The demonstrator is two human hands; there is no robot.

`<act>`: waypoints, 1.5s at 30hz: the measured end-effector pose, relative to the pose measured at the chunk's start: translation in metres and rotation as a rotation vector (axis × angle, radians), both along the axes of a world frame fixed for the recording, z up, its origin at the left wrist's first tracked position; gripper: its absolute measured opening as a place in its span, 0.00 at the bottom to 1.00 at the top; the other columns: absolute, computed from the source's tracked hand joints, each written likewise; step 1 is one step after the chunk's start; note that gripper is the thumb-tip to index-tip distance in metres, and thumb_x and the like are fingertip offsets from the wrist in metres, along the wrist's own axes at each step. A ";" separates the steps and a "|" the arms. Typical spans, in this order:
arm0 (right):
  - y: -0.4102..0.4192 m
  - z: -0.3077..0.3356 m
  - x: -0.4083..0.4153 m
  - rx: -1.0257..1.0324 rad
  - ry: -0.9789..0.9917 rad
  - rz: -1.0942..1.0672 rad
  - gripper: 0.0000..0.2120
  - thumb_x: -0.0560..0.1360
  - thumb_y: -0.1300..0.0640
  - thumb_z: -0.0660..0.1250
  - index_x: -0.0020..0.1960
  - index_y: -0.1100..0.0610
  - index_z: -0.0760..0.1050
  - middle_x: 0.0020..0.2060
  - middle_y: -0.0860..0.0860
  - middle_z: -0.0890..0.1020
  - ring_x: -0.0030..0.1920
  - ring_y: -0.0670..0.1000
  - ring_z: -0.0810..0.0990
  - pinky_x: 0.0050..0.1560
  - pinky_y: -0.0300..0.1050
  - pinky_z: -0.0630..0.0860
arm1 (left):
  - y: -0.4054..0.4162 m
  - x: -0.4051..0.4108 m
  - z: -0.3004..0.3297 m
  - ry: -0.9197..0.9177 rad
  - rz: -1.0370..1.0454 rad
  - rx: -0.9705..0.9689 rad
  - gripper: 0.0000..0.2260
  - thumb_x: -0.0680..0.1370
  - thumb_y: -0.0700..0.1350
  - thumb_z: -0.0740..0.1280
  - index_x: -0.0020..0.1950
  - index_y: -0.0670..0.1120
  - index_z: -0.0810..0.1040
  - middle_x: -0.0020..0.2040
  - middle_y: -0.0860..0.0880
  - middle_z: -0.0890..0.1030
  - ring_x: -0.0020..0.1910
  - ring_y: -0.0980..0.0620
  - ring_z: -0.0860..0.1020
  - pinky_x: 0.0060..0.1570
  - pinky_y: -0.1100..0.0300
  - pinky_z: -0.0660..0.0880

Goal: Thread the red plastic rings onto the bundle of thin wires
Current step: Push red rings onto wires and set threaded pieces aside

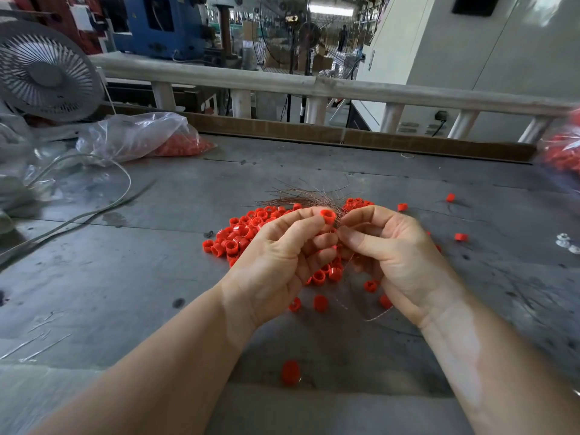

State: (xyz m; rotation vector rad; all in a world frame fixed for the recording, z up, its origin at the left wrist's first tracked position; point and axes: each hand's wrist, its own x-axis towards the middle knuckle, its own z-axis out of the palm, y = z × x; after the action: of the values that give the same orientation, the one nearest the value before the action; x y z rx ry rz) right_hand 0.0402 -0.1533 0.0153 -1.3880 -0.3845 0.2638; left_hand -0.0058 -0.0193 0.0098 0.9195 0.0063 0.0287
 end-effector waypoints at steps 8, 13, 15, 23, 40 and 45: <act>0.000 0.000 -0.001 -0.059 0.089 0.012 0.07 0.60 0.58 0.71 0.37 0.57 0.76 0.30 0.50 0.82 0.27 0.44 0.78 0.23 0.33 0.69 | 0.000 0.000 -0.001 -0.046 -0.028 0.007 0.07 0.69 0.43 0.66 0.44 0.42 0.79 0.34 0.48 0.79 0.32 0.58 0.79 0.32 0.68 0.76; 0.001 0.000 -0.003 -0.028 0.086 0.021 0.14 0.57 0.58 0.73 0.42 0.59 0.77 0.30 0.49 0.83 0.28 0.43 0.80 0.25 0.32 0.71 | 0.000 -0.001 0.000 -0.059 -0.049 0.010 0.06 0.68 0.43 0.67 0.38 0.46 0.84 0.39 0.47 0.84 0.32 0.58 0.81 0.30 0.69 0.76; 0.001 0.000 -0.002 -0.016 0.087 0.011 0.14 0.57 0.58 0.73 0.42 0.58 0.77 0.31 0.48 0.83 0.29 0.43 0.80 0.25 0.32 0.71 | 0.001 -0.001 0.000 -0.045 -0.033 -0.005 0.05 0.67 0.42 0.67 0.39 0.45 0.83 0.37 0.47 0.84 0.32 0.58 0.81 0.30 0.68 0.76; -0.002 -0.002 0.002 -0.061 0.040 -0.040 0.06 0.59 0.56 0.72 0.36 0.55 0.78 0.28 0.49 0.81 0.27 0.43 0.77 0.23 0.33 0.69 | 0.001 0.002 -0.001 -0.031 0.006 -0.033 0.05 0.67 0.40 0.66 0.36 0.43 0.82 0.34 0.46 0.82 0.35 0.55 0.82 0.34 0.66 0.78; -0.031 0.010 0.009 -0.892 -0.457 -0.131 0.10 0.65 0.65 0.76 0.34 0.52 0.80 0.30 0.46 0.81 0.29 0.41 0.77 0.32 0.32 0.72 | 0.003 0.005 -0.006 0.065 0.060 -0.033 0.04 0.76 0.35 0.63 0.44 0.38 0.77 0.33 0.45 0.81 0.34 0.53 0.82 0.38 0.64 0.80; -0.036 0.010 0.009 -1.127 -0.461 -0.036 0.10 0.65 0.58 0.78 0.33 0.48 0.78 0.30 0.45 0.82 0.34 0.44 0.80 0.42 0.42 0.75 | 0.002 0.005 -0.005 0.074 0.056 -0.055 0.04 0.75 0.35 0.63 0.46 0.38 0.77 0.33 0.44 0.81 0.34 0.53 0.82 0.37 0.64 0.80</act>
State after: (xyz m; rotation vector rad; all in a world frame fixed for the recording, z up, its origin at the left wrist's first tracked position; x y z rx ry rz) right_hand 0.0492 -0.1893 0.0253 -2.5806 -0.6308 0.1144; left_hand -0.0007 -0.0172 0.0044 0.8647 0.1009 0.0461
